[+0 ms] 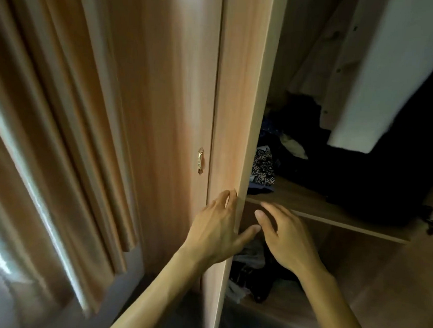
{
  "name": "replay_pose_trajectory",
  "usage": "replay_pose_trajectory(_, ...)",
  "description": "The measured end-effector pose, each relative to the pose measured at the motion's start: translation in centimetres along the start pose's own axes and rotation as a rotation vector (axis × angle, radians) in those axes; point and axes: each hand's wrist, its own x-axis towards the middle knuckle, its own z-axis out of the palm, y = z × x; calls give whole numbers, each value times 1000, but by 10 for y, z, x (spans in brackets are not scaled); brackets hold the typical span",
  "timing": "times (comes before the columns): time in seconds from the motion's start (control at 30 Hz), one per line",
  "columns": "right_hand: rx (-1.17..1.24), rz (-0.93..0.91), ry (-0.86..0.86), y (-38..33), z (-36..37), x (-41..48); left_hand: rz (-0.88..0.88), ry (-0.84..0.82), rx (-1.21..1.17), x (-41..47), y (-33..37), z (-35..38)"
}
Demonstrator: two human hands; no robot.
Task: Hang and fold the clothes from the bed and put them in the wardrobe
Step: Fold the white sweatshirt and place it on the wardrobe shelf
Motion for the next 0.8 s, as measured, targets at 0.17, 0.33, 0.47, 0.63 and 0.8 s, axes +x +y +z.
replay_pose_trajectory(0.17,0,65,7,56,-30,-12,3,-89,-179,27,46,34)
replay_pose_trajectory(0.33,27,98,2,111,-62,-16,-63,-145,-291,66,95,74)
replay_pose_trajectory(0.47,17,106,22,150,-85,-12,-49,-181,-279,108,115,110)
replay_pose_trajectory(0.63,31,125,9,179,-94,1,-32,-218,-280,154,128,143)
replay_pose_trajectory(0.8,36,161,60,197,-92,22,-31,-254,-334,189,128,171)
